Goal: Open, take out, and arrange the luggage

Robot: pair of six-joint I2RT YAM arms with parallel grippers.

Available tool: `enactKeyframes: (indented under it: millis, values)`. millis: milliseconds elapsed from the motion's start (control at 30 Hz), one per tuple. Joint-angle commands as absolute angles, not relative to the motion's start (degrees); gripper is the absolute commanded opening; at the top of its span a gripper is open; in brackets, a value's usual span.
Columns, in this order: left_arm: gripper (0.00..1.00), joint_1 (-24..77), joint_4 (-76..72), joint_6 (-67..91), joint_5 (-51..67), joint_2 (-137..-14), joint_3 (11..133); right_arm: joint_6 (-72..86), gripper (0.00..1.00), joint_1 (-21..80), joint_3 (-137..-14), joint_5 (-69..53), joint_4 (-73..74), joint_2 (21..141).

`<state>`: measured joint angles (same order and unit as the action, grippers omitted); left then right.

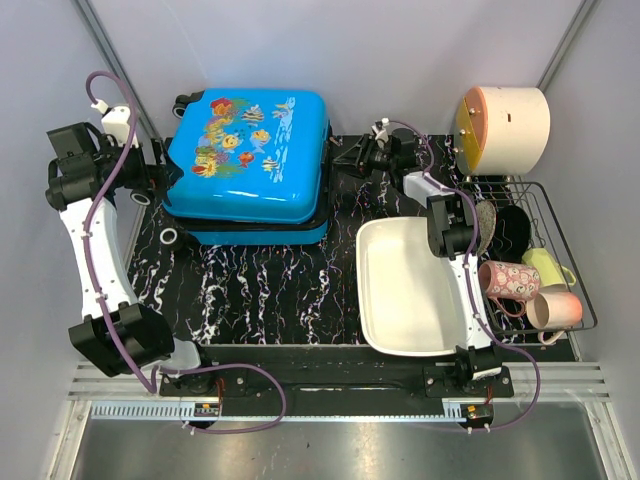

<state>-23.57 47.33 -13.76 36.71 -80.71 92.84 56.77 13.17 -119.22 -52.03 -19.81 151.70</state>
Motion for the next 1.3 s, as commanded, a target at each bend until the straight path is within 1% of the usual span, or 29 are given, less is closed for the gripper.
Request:
enactKeyframes:
  millis: [0, 133, 233, 333, 400, 567, 600, 633, 667, 800, 833, 867, 900, 1000, 1033, 1167, 1200, 1267]
  values:
    - [0.99, -23.4, 45.6, -14.9, 35.8, -78.6, 92.5, 59.0, 0.55, 14.1, -120.0, -54.6, -23.3, 149.9]
    - [0.99, -23.4, 45.6, -14.7, 35.9, -78.5, 92.2, 59.4, 0.55, 15.0, -121.5, -54.0, -23.1, 151.3]
    - [0.99, -23.4, 45.6, -14.7, 36.2, -78.3, 91.8, 60.5, 0.52, 15.7, -121.1, -54.1, -24.3, 151.7]
    - [0.99, -23.3, 46.1, -14.9, 36.1, -78.1, 91.2, 61.6, 0.5, 16.3, -119.5, -54.2, -25.9, 151.4]
    - [0.99, -23.2, 46.8, -15.0, 36.3, -78.0, 90.7, 62.9, 0.46, 16.7, -117.9, -54.2, -27.2, 151.0]
    - [0.99, -23.2, 47.1, -15.0, 36.1, -76.9, 89.3, 65.8, 0.44, 17.8, -112.6, -54.4, -32.2, 149.3]
    - [0.99, -23.2, 47.3, -15.0, 36.1, -76.8, 89.1, 66.4, 0.42, 18.2, -111.7, -54.4, -32.9, 148.9]
    - [0.99, -23.2, 47.3, -15.1, 36.2, -76.6, 89.1, 66.7, 0.35, 18.4, -111.0, -54.4, -34.3, 148.7]
    - [0.99, -23.2, 47.7, -15.2, 36.2, -76.7, 89.1, 67.1, 0.32, 18.5, -109.5, -54.0, -34.9, 148.5]
    - [0.99, -23.2, 48.2, -15.6, 36.0, -76.4, 88.9, 67.9, 0.21, 18.5, -105.9, -53.6, -38.1, 147.0]
    - [0.99, -23.2, 48.2, -15.5, 36.0, -76.4, 88.7, 67.9, 0.11, 18.5, -105.0, -53.5, -38.8, 146.4]
    - [0.99, -23.2, 48.2, -15.3, 35.6, -76.5, 88.7, 67.9, 0.04, 18.6, -102.7, -53.0, -39.5, 145.0]
    - [0.99, -23.3, 48.2, -14.5, 35.2, -76.7, 88.5, 67.6, 0.0, 18.7, -101.4, -52.9, -40.9, 144.1]
    - [0.99, -24.3, 48.9, -11.1, 33.8, -77.9, 87.9, 67.5, 0.0, 19.8, -94.9, -52.4, -43.7, 139.9]
    - [0.99, -25.1, 48.9, -9.9, 34.3, -78.7, 87.2, 67.2, 0.0, 21.0, -91.0, -52.1, -44.1, 138.6]
    - [0.98, -31.3, 47.6, -3.3, 37.6, -80.6, 85.4, 62.0, 0.0, 24.9, -80.1, -49.1, -43.1, 128.5]
    - [0.98, -32.2, 47.3, -1.7, 38.0, -80.8, 85.3, 60.7, 0.07, 25.6, -78.2, -48.7, -41.6, 126.8]
    - [0.97, -34.3, 46.5, -0.9, 39.3, -81.1, 84.6, 57.0, 0.15, 26.4, -73.2, -47.6, -39.5, 121.4]
